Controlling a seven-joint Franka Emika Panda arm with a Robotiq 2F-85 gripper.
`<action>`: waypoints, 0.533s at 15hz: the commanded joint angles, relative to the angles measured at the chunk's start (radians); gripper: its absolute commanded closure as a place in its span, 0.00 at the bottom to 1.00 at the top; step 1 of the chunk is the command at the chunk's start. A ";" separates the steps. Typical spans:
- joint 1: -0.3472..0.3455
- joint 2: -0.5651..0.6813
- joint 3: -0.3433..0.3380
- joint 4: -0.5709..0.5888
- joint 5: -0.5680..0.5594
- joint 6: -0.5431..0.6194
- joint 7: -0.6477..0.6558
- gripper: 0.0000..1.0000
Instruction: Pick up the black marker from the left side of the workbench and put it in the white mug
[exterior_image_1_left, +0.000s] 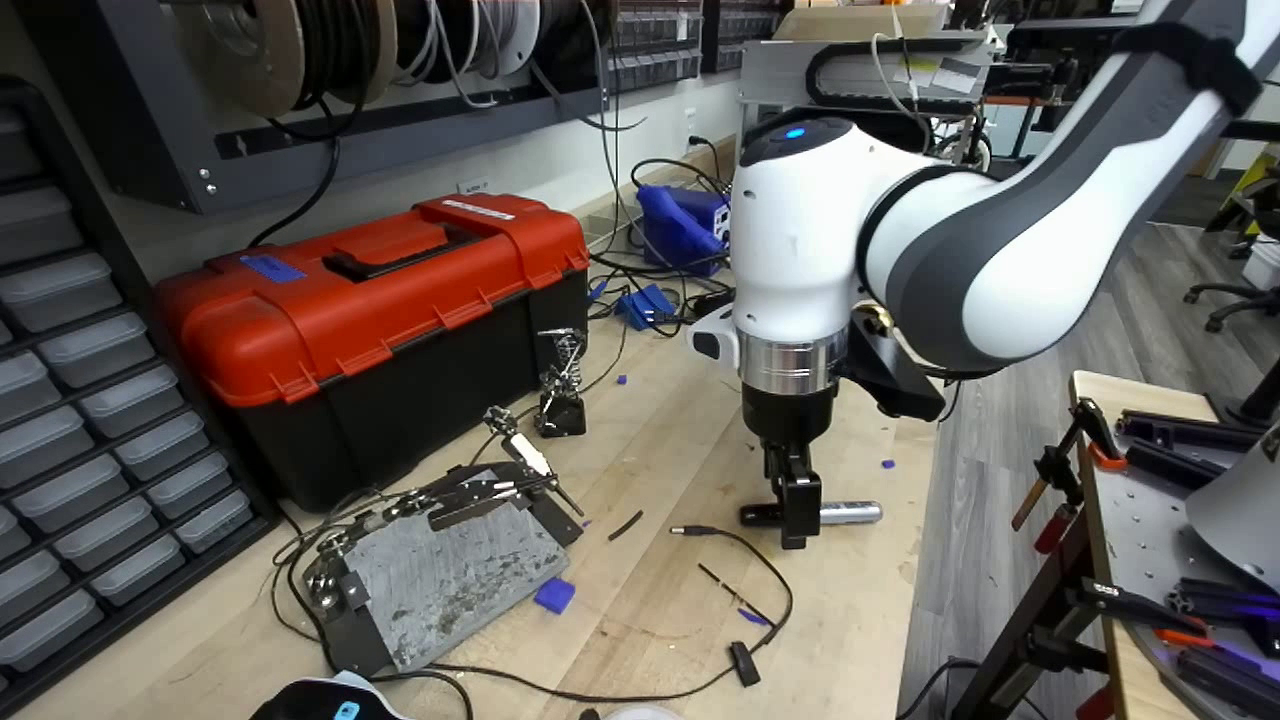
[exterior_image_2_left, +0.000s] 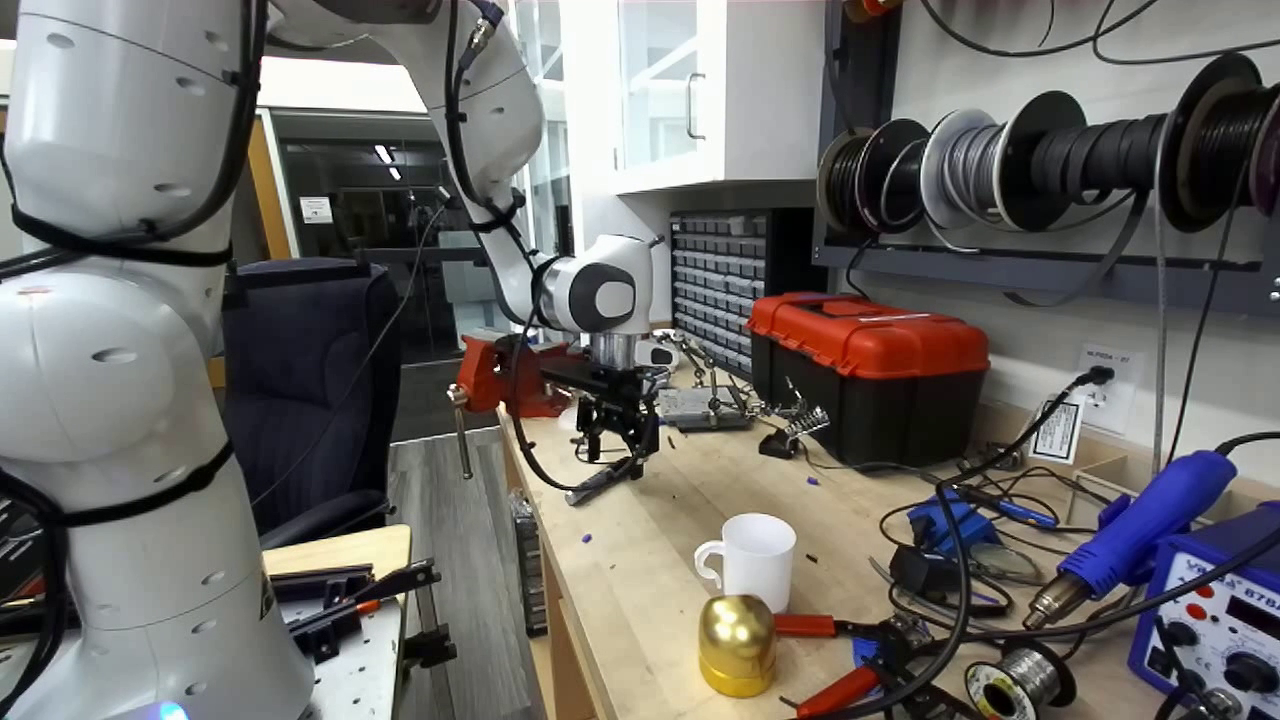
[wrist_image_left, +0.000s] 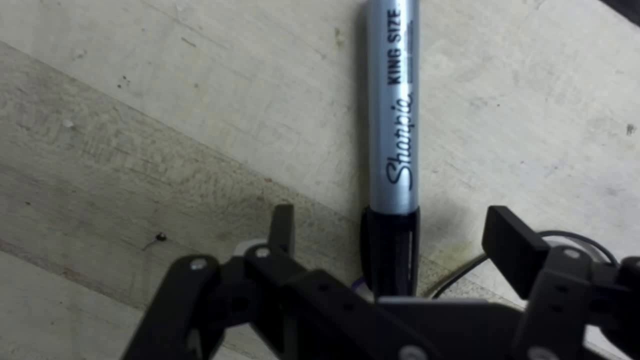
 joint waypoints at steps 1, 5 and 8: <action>-0.015 0.004 0.007 0.002 0.047 0.019 -0.076 0.34; -0.028 0.005 0.013 0.004 0.088 0.013 -0.140 0.64; -0.037 0.003 0.016 0.002 0.119 0.010 -0.179 0.86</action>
